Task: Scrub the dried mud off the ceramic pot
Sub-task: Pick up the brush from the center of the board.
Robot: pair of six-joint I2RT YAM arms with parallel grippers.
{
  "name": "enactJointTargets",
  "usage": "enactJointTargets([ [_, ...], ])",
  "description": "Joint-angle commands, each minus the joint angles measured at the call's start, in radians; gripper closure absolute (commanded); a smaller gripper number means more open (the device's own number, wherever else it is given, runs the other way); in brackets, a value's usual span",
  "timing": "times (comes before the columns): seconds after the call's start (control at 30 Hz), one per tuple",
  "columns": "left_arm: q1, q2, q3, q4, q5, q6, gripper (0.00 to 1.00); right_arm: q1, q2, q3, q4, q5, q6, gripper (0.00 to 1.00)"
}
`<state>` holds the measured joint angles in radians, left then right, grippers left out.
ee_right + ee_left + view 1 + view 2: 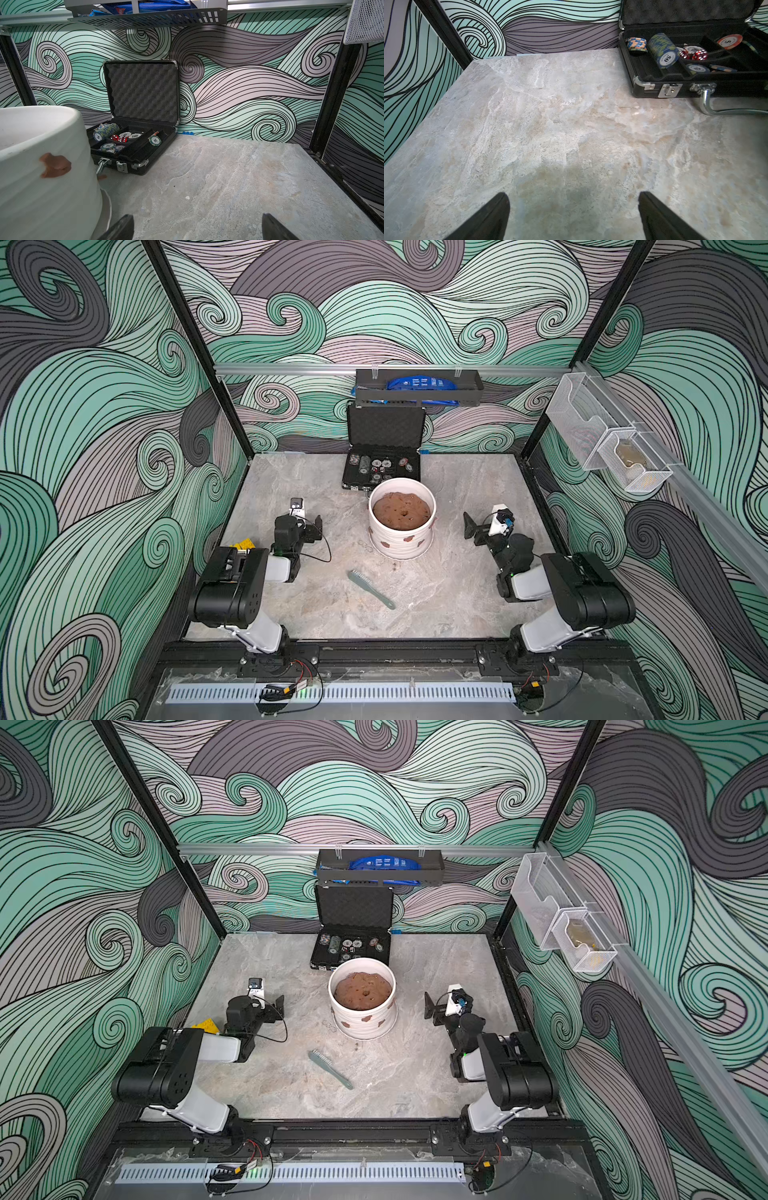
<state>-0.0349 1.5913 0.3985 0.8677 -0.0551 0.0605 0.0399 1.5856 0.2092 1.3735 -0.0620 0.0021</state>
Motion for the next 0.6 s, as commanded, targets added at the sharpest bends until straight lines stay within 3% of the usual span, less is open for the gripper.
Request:
enactJointTargets([
  [0.0,0.007,-0.01,0.019,0.009,0.025,0.018,0.01,-0.002,0.0,0.006,0.016,-0.009,-0.008,0.01],
  [0.57,0.006,-0.014,0.014,0.014,0.011,0.019,0.01,-0.01,-0.022,-0.007,0.026,0.019,0.018,0.01],
])
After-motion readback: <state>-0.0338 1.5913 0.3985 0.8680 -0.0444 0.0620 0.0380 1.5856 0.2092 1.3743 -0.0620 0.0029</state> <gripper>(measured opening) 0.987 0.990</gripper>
